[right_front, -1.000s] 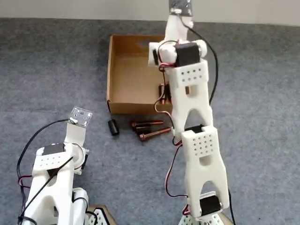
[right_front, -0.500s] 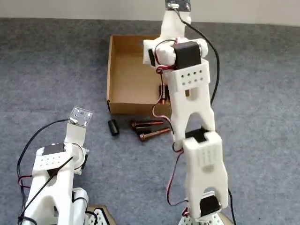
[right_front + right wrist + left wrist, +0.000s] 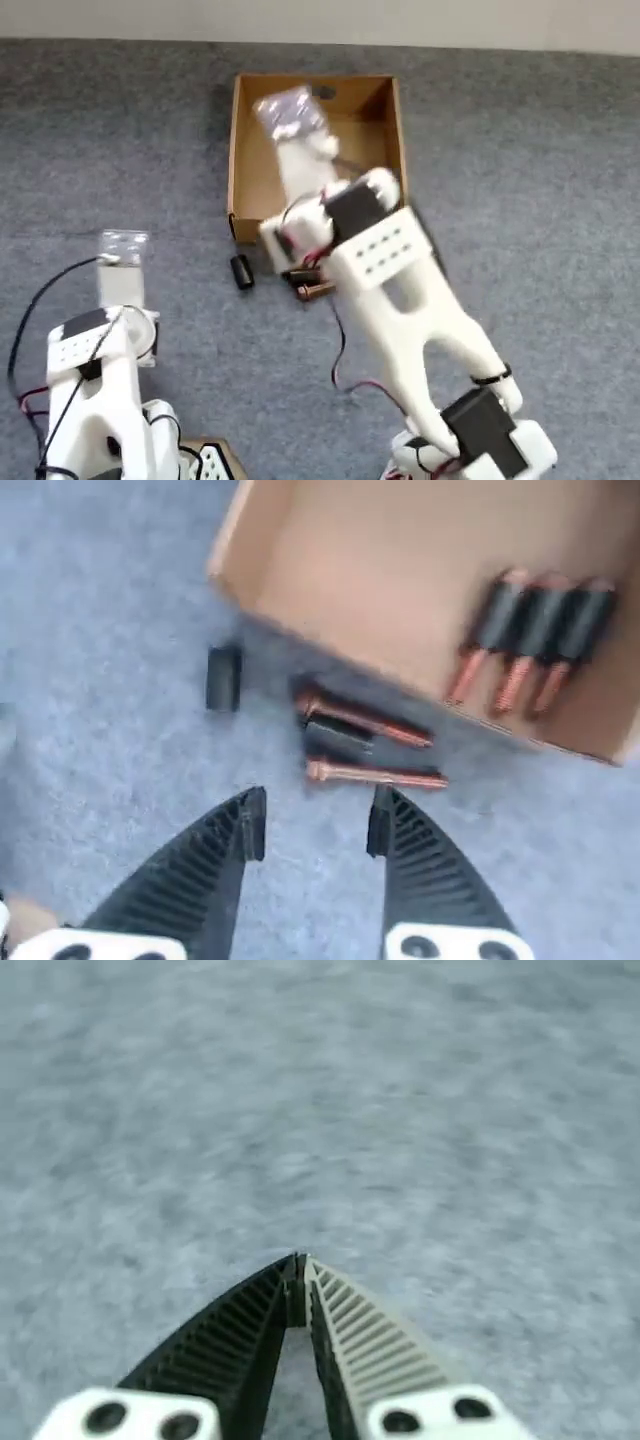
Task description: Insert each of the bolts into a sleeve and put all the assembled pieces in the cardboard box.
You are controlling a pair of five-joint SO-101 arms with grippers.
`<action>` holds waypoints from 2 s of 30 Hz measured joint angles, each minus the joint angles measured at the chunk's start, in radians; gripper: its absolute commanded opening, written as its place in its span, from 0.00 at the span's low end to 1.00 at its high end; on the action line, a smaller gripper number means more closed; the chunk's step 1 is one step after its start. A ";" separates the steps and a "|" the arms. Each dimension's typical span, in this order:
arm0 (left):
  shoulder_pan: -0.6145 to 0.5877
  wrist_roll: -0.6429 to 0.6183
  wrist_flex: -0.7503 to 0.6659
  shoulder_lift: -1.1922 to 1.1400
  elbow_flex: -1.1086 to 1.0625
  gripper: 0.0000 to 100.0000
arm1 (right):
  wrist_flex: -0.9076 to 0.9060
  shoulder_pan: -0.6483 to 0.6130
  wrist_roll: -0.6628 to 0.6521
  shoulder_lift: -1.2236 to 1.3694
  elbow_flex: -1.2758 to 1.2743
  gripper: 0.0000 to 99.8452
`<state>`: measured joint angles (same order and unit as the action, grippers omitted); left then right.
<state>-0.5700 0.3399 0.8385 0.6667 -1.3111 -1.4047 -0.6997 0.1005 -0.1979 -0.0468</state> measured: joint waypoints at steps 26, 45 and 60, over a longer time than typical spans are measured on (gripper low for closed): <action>-0.057 -0.058 -0.020 -0.002 0.000 0.02 | 0.727 -0.169 0.097 0.500 -0.207 0.16; -0.057 -0.058 -0.020 -0.002 0.000 0.02 | 0.315 -0.051 0.097 0.269 -0.158 0.01; -0.057 -0.058 -0.020 -0.002 0.000 0.02 | 0.351 0.430 -0.230 -0.242 -0.818 0.01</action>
<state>-0.6268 0.2816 0.8186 0.6651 -1.3111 -1.0533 -0.2700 -0.1297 -0.4404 -0.8646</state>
